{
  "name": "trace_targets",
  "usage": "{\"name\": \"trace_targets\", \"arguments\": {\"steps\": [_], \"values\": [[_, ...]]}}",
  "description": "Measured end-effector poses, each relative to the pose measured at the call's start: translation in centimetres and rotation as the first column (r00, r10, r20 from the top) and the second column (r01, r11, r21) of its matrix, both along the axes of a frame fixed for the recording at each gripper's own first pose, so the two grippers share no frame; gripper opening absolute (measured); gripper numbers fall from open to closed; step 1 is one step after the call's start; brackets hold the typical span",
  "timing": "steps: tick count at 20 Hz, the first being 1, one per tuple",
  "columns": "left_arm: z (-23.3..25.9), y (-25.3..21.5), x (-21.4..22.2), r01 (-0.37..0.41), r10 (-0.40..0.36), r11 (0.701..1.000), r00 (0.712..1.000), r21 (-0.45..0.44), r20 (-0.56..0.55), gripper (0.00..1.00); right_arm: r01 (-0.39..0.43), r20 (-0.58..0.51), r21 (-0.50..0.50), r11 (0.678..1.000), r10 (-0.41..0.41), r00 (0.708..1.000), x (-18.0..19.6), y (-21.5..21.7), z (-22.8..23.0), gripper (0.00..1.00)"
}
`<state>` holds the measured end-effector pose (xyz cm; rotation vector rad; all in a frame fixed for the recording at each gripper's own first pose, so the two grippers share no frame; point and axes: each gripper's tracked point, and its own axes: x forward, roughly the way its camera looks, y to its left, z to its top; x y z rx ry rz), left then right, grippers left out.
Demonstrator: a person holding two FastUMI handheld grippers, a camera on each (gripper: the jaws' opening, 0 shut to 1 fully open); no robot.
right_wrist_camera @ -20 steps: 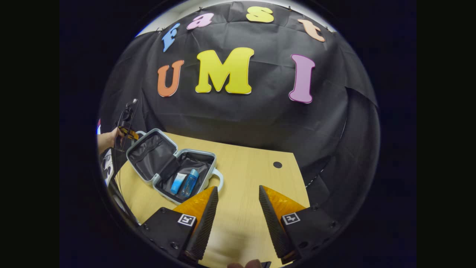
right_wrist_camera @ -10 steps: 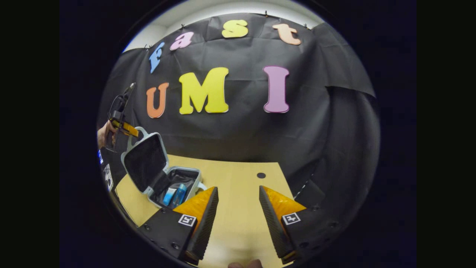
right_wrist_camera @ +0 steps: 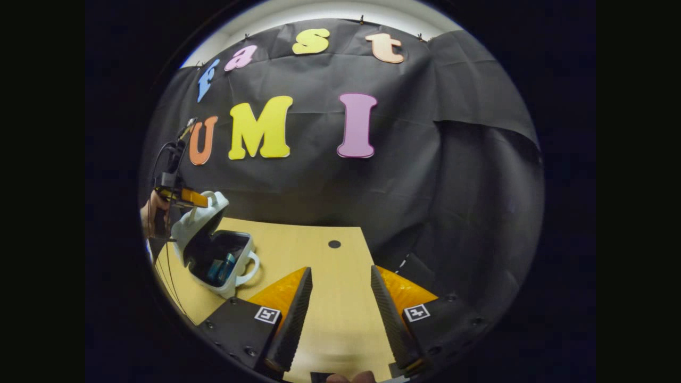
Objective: First open the suitcase, pack the skin care products into it, and then close the suitcase.
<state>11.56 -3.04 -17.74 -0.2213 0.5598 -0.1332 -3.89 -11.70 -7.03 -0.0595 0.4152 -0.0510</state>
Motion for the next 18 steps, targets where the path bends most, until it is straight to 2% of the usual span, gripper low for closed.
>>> {"name": "trace_targets", "arguments": {"steps": [7, 12, 16, 18], "values": [[-8.7, -6.6, 0.1, 0.061, -0.058, 0.997, 0.997, 0.056, -0.043, 0.03, 0.089, -0.002, -0.063, 0.994, -0.089, 0.996, -1.4, -3.3, 0.3, 0.67], [-14.3, -8.4, 0.2, 0.088, -0.077, 0.991, 0.992, 0.101, -0.104, 0.03, 0.099, -0.034, -0.095, 0.991, -0.103, 0.994, -1.5, -4.2, -0.2, 0.67], [-16.6, -9.6, 0.2, 0.083, -0.069, 0.991, 0.988, 0.103, -0.139, 0.04, 0.099, -0.039, -0.098, 0.990, -0.104, 0.994, -1.1, -4.2, -0.1, 0.67], [-17.4, -9.8, 0.1, 0.074, -0.052, 0.987, 0.987, 0.144, -0.150, 0.00, 0.096, -0.038, -0.097, 0.991, -0.100, 0.994, -0.7, -4.1, -0.1, 0.67]]}}
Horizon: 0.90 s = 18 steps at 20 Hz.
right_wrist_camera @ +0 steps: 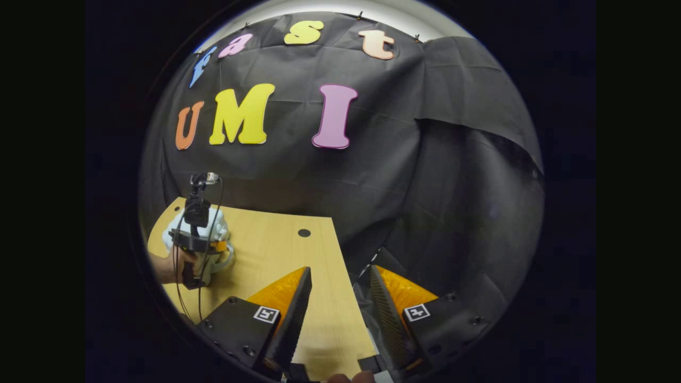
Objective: First open the suitcase, pack the skin care products into it, and then close the suitcase.
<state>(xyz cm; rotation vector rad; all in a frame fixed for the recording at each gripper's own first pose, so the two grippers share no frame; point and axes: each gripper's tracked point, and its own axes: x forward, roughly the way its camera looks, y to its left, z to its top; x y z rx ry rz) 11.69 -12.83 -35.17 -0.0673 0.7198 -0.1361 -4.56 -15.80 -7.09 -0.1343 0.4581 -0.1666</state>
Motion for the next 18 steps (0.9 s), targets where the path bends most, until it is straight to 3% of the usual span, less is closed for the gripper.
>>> {"name": "trace_targets", "arguments": {"steps": [4, 5, 8, 10, 11, 12, 13, 15, 16, 17, 18], "values": [[-0.9, -0.7, 0.2, 0.008, -0.011, 0.996, 1.000, 0.086, 0.030, 0.07, 0.001, 0.010, 0.008, 1.000, -0.001, 1.000, 0.5, -0.1, 0.2, 0.67], [-0.8, -0.8, 0.4, 0.019, -0.025, 0.992, 0.999, 0.122, 0.046, 0.14, 0.001, 0.007, 0.011, 1.000, -0.001, 1.000, 0.5, -0.1, 0.1, 0.66], [-1.6, -1.4, 0.7, 0.038, -0.049, 0.985, 0.997, 0.169, 0.062, 0.23, 0.007, -0.003, 0.018, 1.000, -0.007, 1.000, 0.6, -0.5, -0.2, 0.67], [-1.1, -2.6, 0.3, 0.058, -0.070, 0.988, 0.995, 0.141, 0.077, 0.45, 0.006, 0.003, 0.016, 1.000, -0.006, 1.000, 0.8, -0.5, -0.1, 0.67], [-0.7, -3.0, 0.1, 0.055, -0.066, 0.991, 0.994, 0.123, 0.092, 0.75, 0.002, 0.006, 0.022, 1.000, -0.003, 1.000, 1.0, -0.3, -0.1, 0.67], [-0.3, -3.5, -0.3, 0.063, -0.074, 0.992, 0.992, 0.109, 0.098, 0.72, -0.005, 0.010, 0.032, 0.999, 0.005, 1.000, 1.3, 0.1, -0.3, 0.67], [0.8, -3.8, -0.9, 0.068, -0.080, 0.993, 0.990, 0.096, 0.118, 0.80, -0.015, 0.012, 0.041, 0.999, 0.015, 1.000, 1.7, 0.7, -0.4, 0.67], [4.7, -4.5, -1.7, 0.092, -0.104, 0.993, 0.975, 0.071, 0.196, 0.80, -0.047, 0.028, 0.056, 0.997, 0.045, 0.999, 2.7, 2.2, -0.3, 0.67], [7.3, -4.2, -2.2, 0.093, -0.109, 0.993, 0.962, 0.076, 0.252, 0.90, -0.069, 0.049, 0.067, 0.995, 0.066, 0.997, 3.3, 3.3, 0.2, 0.66], [10.3, -3.7, -2.4, 0.089, -0.107, 0.994, 0.945, 0.070, 0.309, 0.82, -0.092, 0.076, 0.077, 0.993, 0.086, 0.993, 4.1, 4.3, 1.0, 0.67], [13.5, -3.3, -2.7, 0.087, -0.101, 0.995, 0.927, 0.054, 0.362, 0.83, -0.117, 0.108, 0.086, 0.989, 0.108, 0.988, 4.9, 5.5, 1.8, 0.67]]}}
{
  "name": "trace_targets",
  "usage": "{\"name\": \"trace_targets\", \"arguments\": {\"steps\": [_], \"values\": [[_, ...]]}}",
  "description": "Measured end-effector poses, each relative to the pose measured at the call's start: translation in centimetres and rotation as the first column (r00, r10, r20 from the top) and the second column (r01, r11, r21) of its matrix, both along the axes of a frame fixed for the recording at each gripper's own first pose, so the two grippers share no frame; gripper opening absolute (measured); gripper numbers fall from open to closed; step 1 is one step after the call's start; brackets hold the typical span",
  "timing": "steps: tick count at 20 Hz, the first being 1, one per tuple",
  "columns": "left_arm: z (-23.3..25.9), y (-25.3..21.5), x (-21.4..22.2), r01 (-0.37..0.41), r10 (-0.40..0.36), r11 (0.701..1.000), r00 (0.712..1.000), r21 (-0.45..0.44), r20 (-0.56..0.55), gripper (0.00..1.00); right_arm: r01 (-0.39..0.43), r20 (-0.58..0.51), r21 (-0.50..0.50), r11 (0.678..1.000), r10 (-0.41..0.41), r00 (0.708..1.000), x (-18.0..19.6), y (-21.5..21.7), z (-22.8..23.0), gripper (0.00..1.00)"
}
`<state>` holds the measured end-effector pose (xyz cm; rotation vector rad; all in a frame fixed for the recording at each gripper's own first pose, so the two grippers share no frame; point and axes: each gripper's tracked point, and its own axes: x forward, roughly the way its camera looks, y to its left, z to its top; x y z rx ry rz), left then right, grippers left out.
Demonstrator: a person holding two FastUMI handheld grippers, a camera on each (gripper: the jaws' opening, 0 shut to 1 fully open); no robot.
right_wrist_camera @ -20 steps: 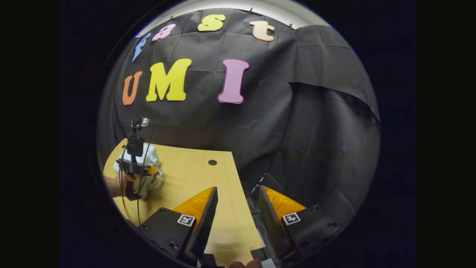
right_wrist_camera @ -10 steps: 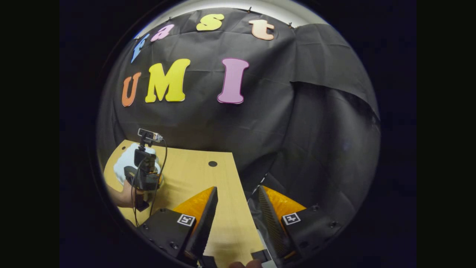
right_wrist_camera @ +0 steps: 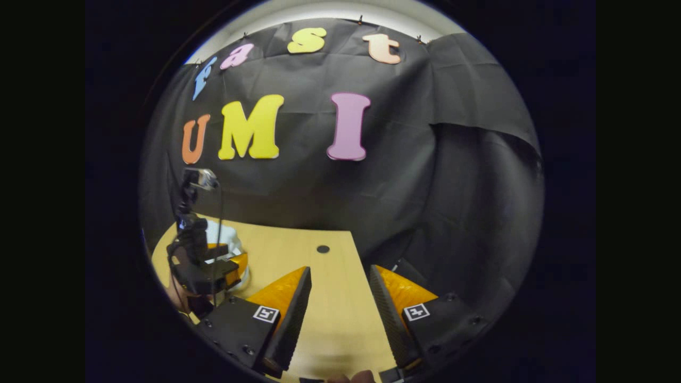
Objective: First open the suitcase, pack the skin care products into it, and then close the suitcase.
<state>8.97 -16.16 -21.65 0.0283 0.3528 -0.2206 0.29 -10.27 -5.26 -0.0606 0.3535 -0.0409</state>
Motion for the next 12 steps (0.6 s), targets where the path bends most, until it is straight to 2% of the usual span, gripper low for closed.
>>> {"name": "trace_targets", "arguments": {"steps": [3, 6, 9, 12], "values": [[8.6, 2.8, -0.9, -0.036, 0.042, 0.998, 0.988, -0.046, 0.145, 0.89, -0.078, 0.084, 0.023, 0.997, 0.076, 0.994, 2.3, 4.1, 2.5, 0.67], [14.5, 6.5, -1.9, -0.085, 0.094, 0.995, 0.967, -0.047, 0.238, 0.92, -0.152, 0.174, 0.039, 0.988, 0.144, 0.974, 3.9, 8.3, 6.1, 0.67], [18.8, 9.6, -3.2, -0.139, 0.147, 0.989, 0.946, -0.048, 0.288, 0.92, -0.205, 0.256, 0.073, 0.976, 0.180, 0.950, 4.8, 11.8, 9.3, 0.67], [20.9, 11.7, -4.0, -0.171, 0.184, 0.983, 0.932, -0.068, 0.312, 0.92, -0.203, 0.298, 0.065, 0.977, 0.175, 0.938, 4.8, 13.5, 10.6, 0.67]]}}
